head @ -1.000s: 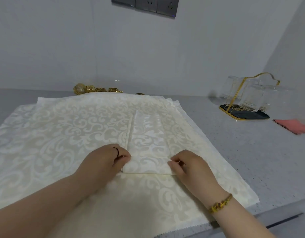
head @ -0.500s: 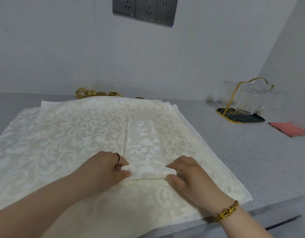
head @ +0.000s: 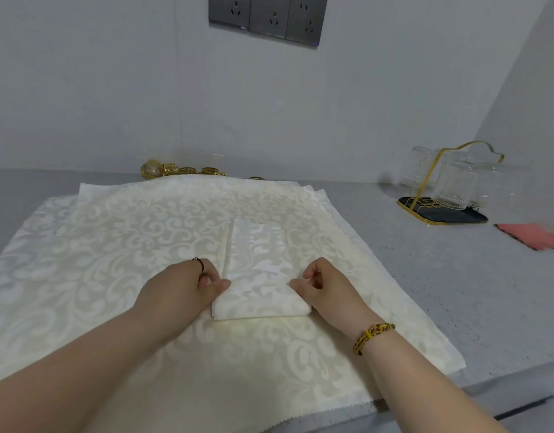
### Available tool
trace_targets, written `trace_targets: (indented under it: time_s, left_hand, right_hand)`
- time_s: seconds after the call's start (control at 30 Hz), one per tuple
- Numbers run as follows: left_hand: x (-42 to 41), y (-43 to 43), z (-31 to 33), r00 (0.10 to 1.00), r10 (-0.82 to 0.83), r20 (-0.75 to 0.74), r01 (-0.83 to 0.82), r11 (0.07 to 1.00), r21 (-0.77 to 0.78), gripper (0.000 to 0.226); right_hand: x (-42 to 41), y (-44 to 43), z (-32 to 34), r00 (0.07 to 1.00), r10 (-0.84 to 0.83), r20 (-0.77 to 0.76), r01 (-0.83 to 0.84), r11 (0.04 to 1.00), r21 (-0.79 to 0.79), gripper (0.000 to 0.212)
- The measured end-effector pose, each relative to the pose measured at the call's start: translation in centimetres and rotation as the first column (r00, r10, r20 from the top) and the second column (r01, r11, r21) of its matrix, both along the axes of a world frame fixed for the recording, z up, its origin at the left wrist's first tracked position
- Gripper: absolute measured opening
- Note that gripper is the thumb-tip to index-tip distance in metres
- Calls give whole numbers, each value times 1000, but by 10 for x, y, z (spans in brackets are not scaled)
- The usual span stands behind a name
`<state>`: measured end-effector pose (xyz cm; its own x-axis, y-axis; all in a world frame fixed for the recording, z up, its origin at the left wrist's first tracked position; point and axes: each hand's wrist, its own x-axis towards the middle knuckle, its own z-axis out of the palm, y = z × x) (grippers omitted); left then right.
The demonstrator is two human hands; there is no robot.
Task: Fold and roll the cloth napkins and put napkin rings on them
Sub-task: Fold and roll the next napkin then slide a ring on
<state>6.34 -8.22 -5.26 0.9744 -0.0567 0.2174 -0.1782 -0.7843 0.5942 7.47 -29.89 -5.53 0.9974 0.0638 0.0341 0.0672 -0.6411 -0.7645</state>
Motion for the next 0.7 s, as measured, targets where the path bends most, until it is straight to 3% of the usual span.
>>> trace_targets:
  time_s: [0.07, 0.13, 0.2, 0.23, 0.27, 0.33, 0.4, 0.5, 0.57, 0.7]
  left_hand:
    - [-4, -1, -3, 987, -100, 124, 106, 993, -48, 22]
    - [-8, 2, -5, 960, -248, 126, 250, 968, 1, 11]
    - [-12, 6, -3, 931, -363, 25, 357, 925, 132, 57]
    - [-10, 8, -6, 929, -370, -17, 363, 903, 229, 78]
    - [-9, 9, -7, 924, -381, -31, 371, 874, 314, 87]
    - [-2, 11, -14, 922, -388, 10, 363, 871, 331, 81]
    - [5, 10, -17, 914, -397, 78, 354, 879, 320, 76]
    - [10, 8, -10, 913, -403, 65, 367, 881, 298, 94]
    - [13, 6, -7, 925, -378, 24, 360, 897, 256, 88]
    - [25, 3, -5, 974, -210, -80, 210, 978, -6, 30]
  right_hand:
    - [0, 1, -2, 994, -52, 100, 54, 998, -12, 24]
    - [-3, -1, -6, 972, -22, 234, 36, 998, -58, 26]
    - [-9, -5, -7, 944, 102, 314, -58, 988, -145, 15]
    - [-12, -8, -7, 938, 170, 301, -111, 972, -205, 9]
    - [-15, -11, -7, 928, 236, 289, -154, 948, -279, 31]
    - [-18, -18, -8, 915, 321, 246, -211, 898, -387, 56]
    - [-18, -21, -4, 910, 353, 216, -231, 867, -442, 45]
    - [-9, -20, 6, 937, 324, 127, -248, 878, -410, 30]
    - [1, -19, 13, 959, 282, 24, -266, 928, -262, 22]
    - [21, -13, 14, 973, 209, -94, -211, 977, -11, 15]
